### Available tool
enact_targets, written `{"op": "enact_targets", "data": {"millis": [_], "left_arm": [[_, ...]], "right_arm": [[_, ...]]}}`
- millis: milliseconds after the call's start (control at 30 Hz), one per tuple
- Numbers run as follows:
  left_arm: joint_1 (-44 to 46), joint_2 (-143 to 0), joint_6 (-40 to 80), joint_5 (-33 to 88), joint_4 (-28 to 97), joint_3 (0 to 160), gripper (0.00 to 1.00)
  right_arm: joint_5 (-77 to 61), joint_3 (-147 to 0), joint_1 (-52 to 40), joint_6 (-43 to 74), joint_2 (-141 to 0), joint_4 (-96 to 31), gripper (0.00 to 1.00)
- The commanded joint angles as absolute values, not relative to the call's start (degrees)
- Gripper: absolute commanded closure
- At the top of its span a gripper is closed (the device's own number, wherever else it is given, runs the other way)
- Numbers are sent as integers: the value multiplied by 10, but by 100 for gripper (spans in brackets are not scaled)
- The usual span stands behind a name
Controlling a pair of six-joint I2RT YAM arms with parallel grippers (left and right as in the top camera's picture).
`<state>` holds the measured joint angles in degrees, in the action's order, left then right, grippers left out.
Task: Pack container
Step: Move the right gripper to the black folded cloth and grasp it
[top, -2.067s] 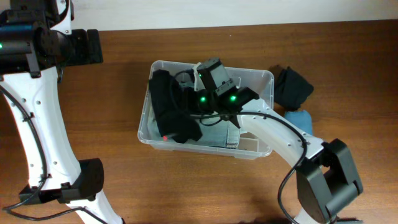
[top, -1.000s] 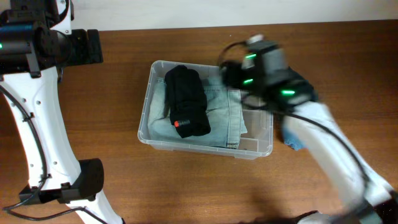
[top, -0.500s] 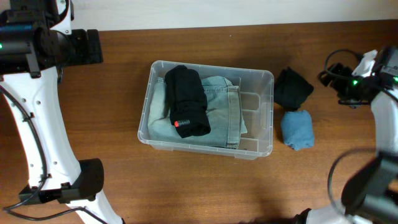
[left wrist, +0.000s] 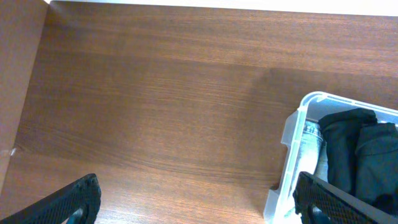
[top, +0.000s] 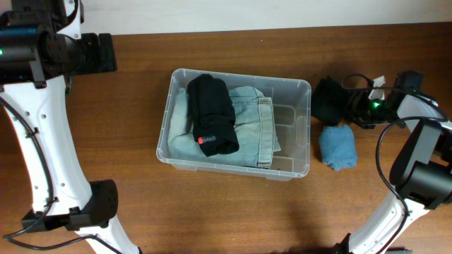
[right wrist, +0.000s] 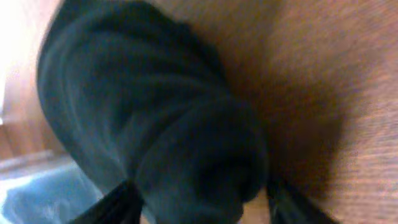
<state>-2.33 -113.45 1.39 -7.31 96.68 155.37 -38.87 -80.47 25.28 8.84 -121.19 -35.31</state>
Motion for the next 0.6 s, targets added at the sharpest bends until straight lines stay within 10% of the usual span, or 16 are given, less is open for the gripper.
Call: {"op": "enact_targets", "data": {"millis": [0,167,567], "left_arm": [[-25,-1128,19,-71,967,1557,0],[-25,-1128,19,-71,967,1557,0],[-25,-1128,20,-71,967,1557,0]], "right_arm": [[-352,-802,248,84,-1224,-355,49],[-366,-802,247,83,-1223,-351,90],[-538,-836,239,97,-969,-356,96]]}}
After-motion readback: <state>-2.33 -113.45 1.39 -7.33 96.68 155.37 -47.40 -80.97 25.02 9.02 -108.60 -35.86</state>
